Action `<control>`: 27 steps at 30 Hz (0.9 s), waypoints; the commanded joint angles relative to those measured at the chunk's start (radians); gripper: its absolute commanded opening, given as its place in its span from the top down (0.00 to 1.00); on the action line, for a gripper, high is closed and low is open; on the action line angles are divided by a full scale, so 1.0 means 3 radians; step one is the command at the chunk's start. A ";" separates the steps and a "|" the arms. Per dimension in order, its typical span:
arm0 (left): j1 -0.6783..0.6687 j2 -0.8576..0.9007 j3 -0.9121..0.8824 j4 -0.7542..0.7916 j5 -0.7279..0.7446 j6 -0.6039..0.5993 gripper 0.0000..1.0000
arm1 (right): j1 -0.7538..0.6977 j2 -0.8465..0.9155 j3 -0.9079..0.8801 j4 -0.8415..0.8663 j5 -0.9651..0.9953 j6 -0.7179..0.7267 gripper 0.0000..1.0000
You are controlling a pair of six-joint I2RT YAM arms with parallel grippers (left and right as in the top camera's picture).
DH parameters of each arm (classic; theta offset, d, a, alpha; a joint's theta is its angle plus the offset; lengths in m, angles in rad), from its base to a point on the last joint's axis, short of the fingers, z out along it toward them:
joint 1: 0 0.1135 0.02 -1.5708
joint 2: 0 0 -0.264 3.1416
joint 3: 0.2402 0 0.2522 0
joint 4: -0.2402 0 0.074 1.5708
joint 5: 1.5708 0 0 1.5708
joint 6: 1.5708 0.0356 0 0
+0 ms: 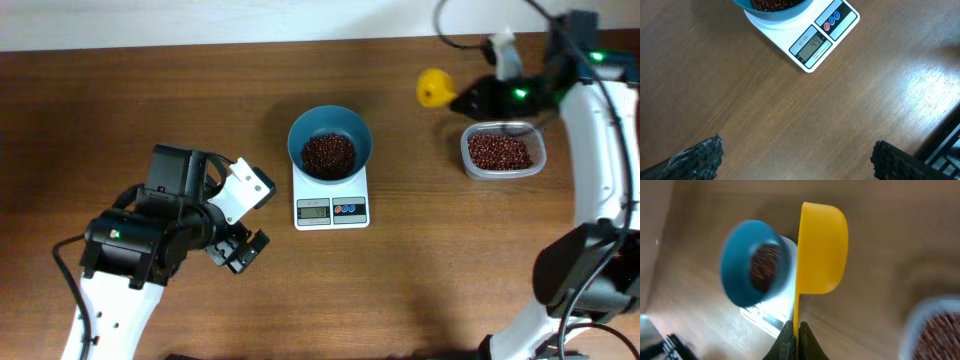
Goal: Scoop item into bowl and weigh 50g on scale
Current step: 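Carry the scoop over the teal bowl and tilt to pour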
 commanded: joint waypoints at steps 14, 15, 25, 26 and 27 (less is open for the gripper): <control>0.0020 0.0014 0.0060 0.0004 0.0000 0.0064 0.01 | 0.0863 -0.0112 0.0095 0.0328 0.0230 -0.0224 0.96; 0.0020 0.0014 0.0060 0.0004 0.0000 0.0064 0.01 | 0.0910 -0.0112 0.0095 0.0323 0.0275 -0.0224 0.96; 0.0020 0.0014 0.0060 0.0005 0.0000 0.0064 0.01 | 0.1588 -0.0112 0.0095 0.0214 0.1593 -0.0337 0.96; 0.0020 0.0014 0.0060 0.0004 0.0000 0.0064 0.01 | 0.1623 -0.0112 0.0095 0.0214 0.1649 -0.0336 0.96; 0.0020 0.0014 0.0060 0.0004 0.0000 0.0064 0.01 | 0.1657 -0.0112 0.0095 0.0214 0.1708 -0.0336 0.96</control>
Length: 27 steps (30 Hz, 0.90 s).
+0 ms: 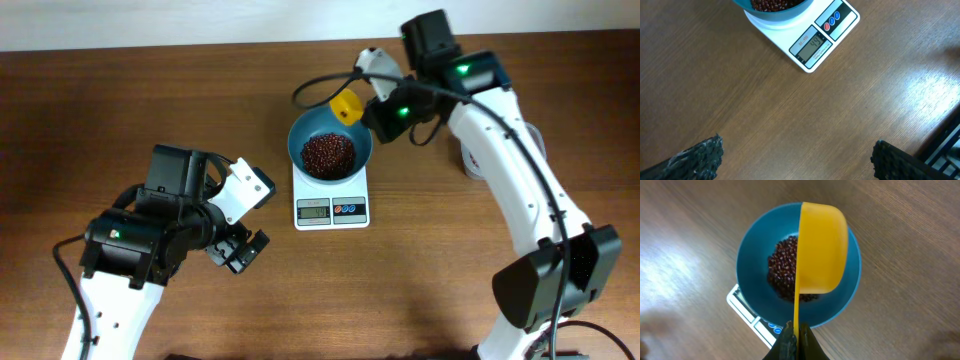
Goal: Scoop item into bowl and weigh 50g on scale
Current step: 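Carry the scoop over the teal bowl and tilt to pour, then withdraw the right gripper with the scoop to the right side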
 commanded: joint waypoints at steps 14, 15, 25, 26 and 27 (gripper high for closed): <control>0.0020 0.0014 0.0060 0.0004 0.0001 0.0064 0.01 | 0.0407 -0.0088 0.0052 -0.0015 0.0852 -0.0048 0.96; 0.0020 0.0014 0.0060 0.0004 0.0001 0.0064 0.01 | 0.0462 -0.0085 0.0041 -0.0015 0.1019 -0.0050 0.96; 0.0020 0.0014 0.0060 0.0004 0.0000 0.0064 0.01 | 0.0612 -0.0062 0.0003 -0.0004 0.1614 -0.0050 0.96; 0.0020 0.0014 0.0060 0.0004 0.0000 0.0064 0.01 | 0.0610 -0.0062 0.0003 0.0006 0.1698 -0.0045 0.96; 0.0020 0.0014 0.0060 0.0003 0.0001 0.0064 0.01 | 0.0598 -0.0064 0.0005 0.0033 0.1768 0.0009 0.96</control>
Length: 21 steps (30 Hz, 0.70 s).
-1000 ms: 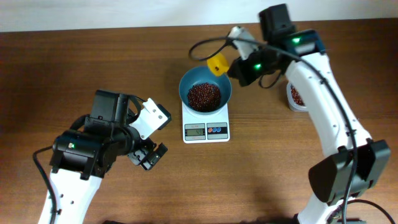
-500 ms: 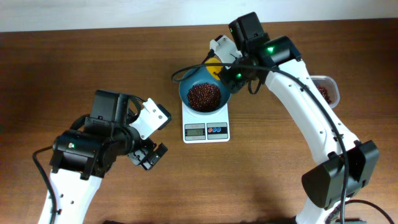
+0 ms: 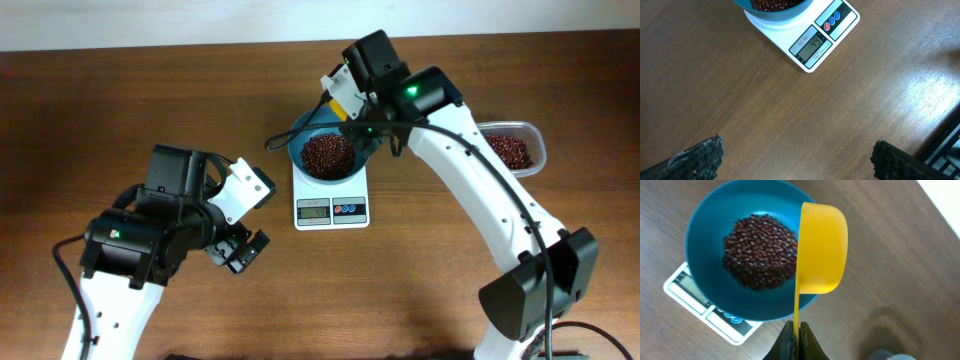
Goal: Scoop item into bowl and weigh 50g on scale
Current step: 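Withdraw the right gripper with the scoop to the right side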
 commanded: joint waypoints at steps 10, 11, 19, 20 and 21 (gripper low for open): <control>0.0020 0.0014 0.0060 -0.0006 0.0000 0.0064 0.01 | -0.0852 -0.0436 0.0689 0.0024 0.0355 0.1167 0.96; 0.0020 0.0014 0.0060 -0.0008 0.0000 0.0064 0.01 | -0.0960 -0.0516 0.0694 -0.0008 0.0355 0.1211 0.96; 0.0020 0.0014 0.0060 -0.0008 0.0000 0.0064 0.01 | -0.1466 -0.0815 0.0694 -0.0312 0.0380 0.1443 0.96; 0.0020 0.0014 0.0060 -0.0008 0.0000 0.0064 0.01 | -0.1499 -0.0815 0.0694 -0.0334 0.0380 0.1461 0.96; 0.0020 0.0014 0.0060 -0.0006 0.0001 0.0064 0.01 | -0.1531 -0.0814 0.0694 -0.0359 0.0384 0.1497 0.96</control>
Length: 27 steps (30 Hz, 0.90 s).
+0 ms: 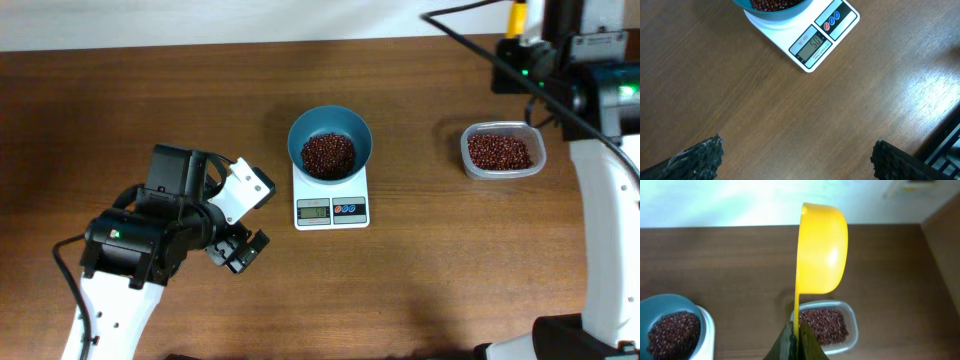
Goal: Scoop item into bowl and weigh 50g on scale
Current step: 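Withdraw the right gripper with the scoop to the right side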
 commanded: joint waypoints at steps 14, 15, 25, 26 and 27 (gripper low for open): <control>0.0020 0.0014 0.0060 -0.0005 0.0001 0.0064 0.01 | -0.0830 -0.0819 0.0020 -0.0679 0.0378 0.1550 0.96; 0.0020 0.0014 0.0060 -0.0005 0.0001 0.0064 0.01 | -0.0881 -0.0871 0.0011 -0.0837 0.0435 0.1645 0.96; 0.0020 0.0014 0.0060 -0.0005 0.0001 0.0064 0.01 | -0.0959 -0.1086 -0.0488 -0.1644 0.0706 0.2516 0.96; 0.0020 0.0014 0.0060 -0.0005 0.0001 0.0064 0.01 | -0.0959 -0.1142 -0.0568 -0.1645 0.0727 0.2580 0.96; 0.0020 0.0014 0.0060 -0.0005 0.0000 0.0064 0.01 | -0.0959 -0.1204 -0.0633 -0.1635 0.0727 0.2590 0.96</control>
